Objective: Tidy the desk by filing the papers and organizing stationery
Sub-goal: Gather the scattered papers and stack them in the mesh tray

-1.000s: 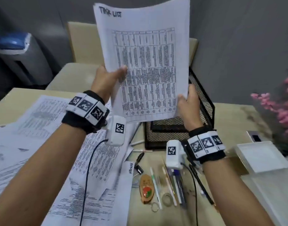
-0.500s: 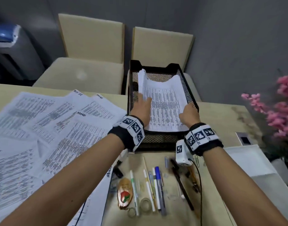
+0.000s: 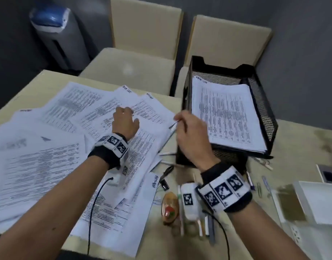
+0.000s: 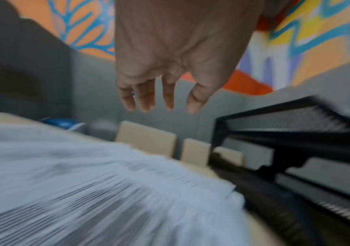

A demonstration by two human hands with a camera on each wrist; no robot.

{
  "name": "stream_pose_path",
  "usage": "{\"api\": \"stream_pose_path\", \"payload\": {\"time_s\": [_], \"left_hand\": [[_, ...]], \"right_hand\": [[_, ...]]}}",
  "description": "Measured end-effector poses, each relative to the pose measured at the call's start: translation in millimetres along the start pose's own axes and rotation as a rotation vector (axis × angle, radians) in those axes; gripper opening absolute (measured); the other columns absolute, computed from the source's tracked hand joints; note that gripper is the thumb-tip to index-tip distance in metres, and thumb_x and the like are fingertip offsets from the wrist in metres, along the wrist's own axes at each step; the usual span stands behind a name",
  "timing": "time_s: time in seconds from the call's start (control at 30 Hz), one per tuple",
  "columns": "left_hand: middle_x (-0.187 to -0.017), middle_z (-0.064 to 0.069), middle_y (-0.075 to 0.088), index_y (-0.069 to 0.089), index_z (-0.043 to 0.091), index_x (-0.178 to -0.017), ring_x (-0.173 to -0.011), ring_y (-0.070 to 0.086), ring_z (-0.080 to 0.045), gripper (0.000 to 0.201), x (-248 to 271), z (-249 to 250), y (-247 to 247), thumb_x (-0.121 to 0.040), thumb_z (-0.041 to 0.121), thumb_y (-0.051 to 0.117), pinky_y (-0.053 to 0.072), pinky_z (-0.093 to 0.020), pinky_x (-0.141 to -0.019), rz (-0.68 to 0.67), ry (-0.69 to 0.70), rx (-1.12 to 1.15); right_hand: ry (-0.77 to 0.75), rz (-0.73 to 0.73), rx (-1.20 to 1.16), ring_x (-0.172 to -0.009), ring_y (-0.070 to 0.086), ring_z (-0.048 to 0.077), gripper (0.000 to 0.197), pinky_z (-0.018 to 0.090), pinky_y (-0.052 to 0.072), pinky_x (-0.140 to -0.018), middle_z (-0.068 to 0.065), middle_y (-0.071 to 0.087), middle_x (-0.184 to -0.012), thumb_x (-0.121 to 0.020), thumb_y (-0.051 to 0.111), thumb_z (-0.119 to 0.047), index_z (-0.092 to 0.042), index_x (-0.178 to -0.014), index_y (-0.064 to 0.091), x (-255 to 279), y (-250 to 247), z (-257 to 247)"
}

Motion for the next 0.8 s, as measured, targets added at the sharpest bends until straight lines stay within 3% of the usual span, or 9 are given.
{"api": "stream_pose_path", "payload": {"time_s": [0.1,0.17,0.27,0.37,0.47,0.53,0.63,0.73,0.8], "left_hand": [[-0.142,-0.026,0.03,0.041,-0.004,-0.132,-0.13,0.034,-0.041,0.061,5,-91,13,-0.088,0.037,0.056,0.033,-0.045,-0.106,-0.215,-0.3,-0.167],[-0.144,-0.029,0.028,0.038,-0.005,-0.133,-0.13,0.036,-0.041,0.08,16,-136,19,-0.083,0.054,0.057,0.033,-0.043,-0.107,-0.302,-0.415,-0.276],[-0.136,-0.027,0.037,0.048,-0.004,-0.125,-0.126,0.038,-0.037,0.076,27,-163,28,-0.083,0.059,0.052,0.032,-0.039,-0.106,-0.334,-0.398,-0.358],[-0.123,-0.023,0.048,0.057,0.0,-0.113,-0.116,0.048,-0.035,0.049,31,-149,40,-0.09,0.042,0.047,0.039,-0.037,-0.096,-0.407,-0.276,-0.19],[-0.098,-0.019,0.06,0.061,0.004,-0.095,-0.096,0.057,-0.03,0.053,33,-147,29,-0.084,0.053,0.042,0.041,-0.034,-0.085,-0.471,-0.185,0.066],[-0.12,-0.021,0.059,0.06,0.005,-0.114,-0.113,0.054,-0.032,0.056,23,-166,4,-0.088,0.053,0.048,0.038,-0.04,-0.102,-0.324,-0.203,0.058],[-0.149,-0.025,0.024,0.028,0.006,-0.144,-0.138,0.024,-0.039,0.086,30,-245,-57,-0.08,0.057,0.057,0.022,-0.047,-0.113,-0.091,-0.513,-0.074],[-0.154,-0.029,-0.001,0.0,0.001,-0.149,-0.142,0.005,-0.044,0.116,66,-330,-101,-0.072,0.062,0.062,0.011,-0.054,-0.115,-0.004,-0.885,-0.06],[-0.154,-0.03,-0.001,-0.002,-0.003,-0.148,-0.141,0.008,-0.047,0.13,88,-367,-112,-0.062,0.074,0.058,0.013,-0.054,-0.113,-0.049,-0.973,-0.093]], "right_hand": [[0.12,-0.526,0.212,-0.101,0.057,0.035,0.025,0.034,0.044,-0.077,0.022,0.06,-0.107,-0.088,0.04,-0.003,0.002,-0.111,0.05,23,109,23],[0.355,-0.642,0.235,-0.115,0.049,0.038,0.036,0.036,0.042,-0.086,0.024,0.049,-0.123,-0.086,0.044,-0.006,0.002,-0.121,0.04,34,147,58],[0.607,-0.477,0.07,-0.12,0.046,0.039,0.052,0.039,0.042,-0.094,0.025,0.042,-0.133,-0.086,0.052,-0.01,0.003,-0.131,0.028,36,163,81],[0.734,-0.226,-0.099,-0.113,0.053,0.039,0.055,0.033,0.043,-0.082,0.025,0.049,-0.13,-0.086,0.052,-0.007,0.0,-0.133,0.025,34,158,85],[0.618,-0.166,0.033,-0.102,0.058,0.04,0.031,0.036,0.045,-0.079,0.025,0.058,-0.112,-0.084,0.044,-0.003,-0.005,-0.115,0.045,24,154,77],[0.496,-0.121,0.115,-0.086,0.057,0.033,0.009,0.033,0.04,-0.07,0.024,0.058,-0.094,-0.084,0.041,0.0,-0.007,-0.085,0.046,12,139,71],[0.388,-0.073,0.103,-0.076,0.047,0.023,0.022,0.03,0.034,-0.067,0.014,0.048,-0.075,-0.089,0.04,0.0,-0.011,-0.07,0.042,-15,129,50],[0.252,-0.149,0.089,-0.076,0.052,0.026,0.016,0.033,0.04,-0.066,0.012,0.052,-0.075,-0.09,0.044,-0.001,-0.002,-0.081,0.057,-39,138,19],[0.19,-0.308,0.056,-0.065,0.048,0.021,0.016,0.027,0.034,-0.057,0.007,0.051,-0.068,-0.091,0.047,-0.004,-0.007,-0.079,0.056,-47,167,-5]]}}
Point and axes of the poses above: each hand's wrist, its own x-axis away from the middle knuckle, its own y-axis out of the palm, z = x × y, the point moved 7 cm from there along -x, towards the middle knuckle
